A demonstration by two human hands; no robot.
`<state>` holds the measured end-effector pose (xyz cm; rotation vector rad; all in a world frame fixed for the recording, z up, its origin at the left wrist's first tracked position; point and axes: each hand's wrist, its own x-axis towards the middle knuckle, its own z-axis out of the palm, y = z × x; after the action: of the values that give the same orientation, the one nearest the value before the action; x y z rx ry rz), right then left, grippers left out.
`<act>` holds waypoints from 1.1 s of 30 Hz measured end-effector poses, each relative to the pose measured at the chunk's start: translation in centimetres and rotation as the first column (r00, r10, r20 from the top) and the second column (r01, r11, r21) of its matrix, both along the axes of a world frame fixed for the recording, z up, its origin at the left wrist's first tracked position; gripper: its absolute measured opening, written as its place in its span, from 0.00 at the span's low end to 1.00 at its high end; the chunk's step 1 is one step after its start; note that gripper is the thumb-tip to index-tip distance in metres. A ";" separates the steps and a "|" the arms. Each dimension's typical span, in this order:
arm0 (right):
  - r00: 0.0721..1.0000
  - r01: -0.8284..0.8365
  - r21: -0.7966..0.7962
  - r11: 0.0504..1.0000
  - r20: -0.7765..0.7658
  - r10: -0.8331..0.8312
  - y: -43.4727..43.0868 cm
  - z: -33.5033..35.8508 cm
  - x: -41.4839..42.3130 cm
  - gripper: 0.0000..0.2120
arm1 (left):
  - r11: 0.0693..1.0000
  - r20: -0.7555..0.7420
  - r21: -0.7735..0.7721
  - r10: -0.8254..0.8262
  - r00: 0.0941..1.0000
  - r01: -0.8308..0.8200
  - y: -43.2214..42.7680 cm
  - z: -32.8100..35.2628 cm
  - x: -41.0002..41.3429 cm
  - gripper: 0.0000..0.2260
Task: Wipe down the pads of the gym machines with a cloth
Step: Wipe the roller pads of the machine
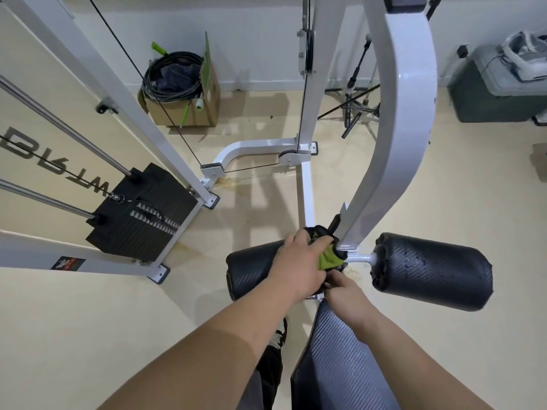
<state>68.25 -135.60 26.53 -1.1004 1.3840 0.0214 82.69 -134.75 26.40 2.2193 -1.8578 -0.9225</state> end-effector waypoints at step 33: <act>0.970 -0.170 -0.217 0.961 -0.211 0.124 -2.1 -1.2 3.1 0.14 | 0.949 -0.068 0.040 0.314 0.947 -0.312 3.2 0.7 3.6 0.24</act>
<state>71.40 -137.67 25.38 -1.4290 1.5039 0.0791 86.27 -131.60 27.08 2.3677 -1.4113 -0.9596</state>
